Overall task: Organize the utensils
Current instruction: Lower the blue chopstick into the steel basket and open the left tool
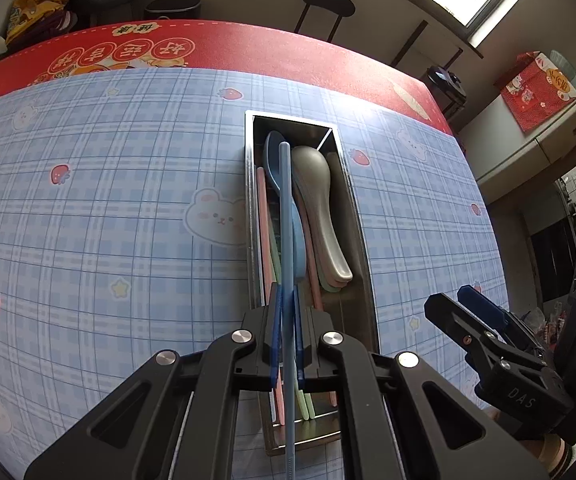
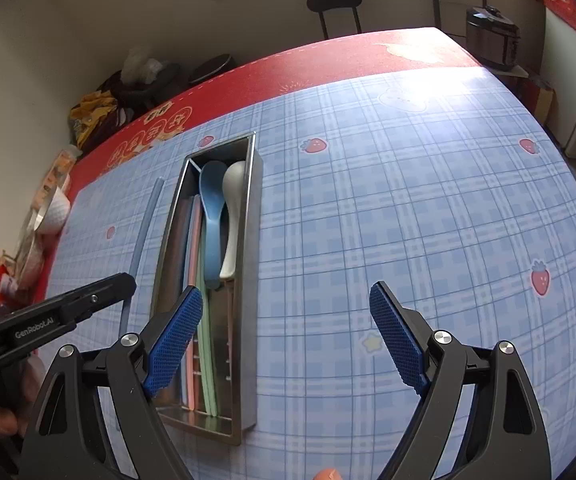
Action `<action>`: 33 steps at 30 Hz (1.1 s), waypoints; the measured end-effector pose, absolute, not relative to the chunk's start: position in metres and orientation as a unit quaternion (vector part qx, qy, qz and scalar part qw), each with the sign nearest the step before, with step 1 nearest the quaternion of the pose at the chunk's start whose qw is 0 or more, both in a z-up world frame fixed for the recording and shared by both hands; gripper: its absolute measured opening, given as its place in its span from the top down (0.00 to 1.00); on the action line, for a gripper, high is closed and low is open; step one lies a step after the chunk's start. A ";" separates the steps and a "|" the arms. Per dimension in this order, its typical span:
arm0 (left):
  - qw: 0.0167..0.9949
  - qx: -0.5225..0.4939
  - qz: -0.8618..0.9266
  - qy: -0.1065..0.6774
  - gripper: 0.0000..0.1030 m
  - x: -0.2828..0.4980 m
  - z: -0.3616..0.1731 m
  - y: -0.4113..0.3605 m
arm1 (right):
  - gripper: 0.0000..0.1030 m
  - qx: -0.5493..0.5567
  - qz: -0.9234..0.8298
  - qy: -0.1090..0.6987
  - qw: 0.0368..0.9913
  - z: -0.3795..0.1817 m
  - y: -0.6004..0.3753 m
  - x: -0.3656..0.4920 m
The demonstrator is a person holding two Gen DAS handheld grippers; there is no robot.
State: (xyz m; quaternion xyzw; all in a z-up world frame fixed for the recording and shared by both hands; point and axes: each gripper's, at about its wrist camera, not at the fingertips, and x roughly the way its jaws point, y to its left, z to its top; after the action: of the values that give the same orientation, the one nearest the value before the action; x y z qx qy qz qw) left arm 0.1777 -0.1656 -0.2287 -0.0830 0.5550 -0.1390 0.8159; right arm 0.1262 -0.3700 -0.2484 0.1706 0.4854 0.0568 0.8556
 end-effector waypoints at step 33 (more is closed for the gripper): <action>0.839 -0.053 -0.119 0.529 0.73 0.191 -0.223 -0.175 | 0.20 0.181 0.045 0.489 0.852 -0.244 -0.391 0.131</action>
State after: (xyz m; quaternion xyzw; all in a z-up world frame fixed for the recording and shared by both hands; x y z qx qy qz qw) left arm 0.1913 -0.1751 -0.2230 -0.0529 0.5285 -0.1187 0.8389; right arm 0.1307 -0.3908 -0.2443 0.1813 0.4888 0.0453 0.8521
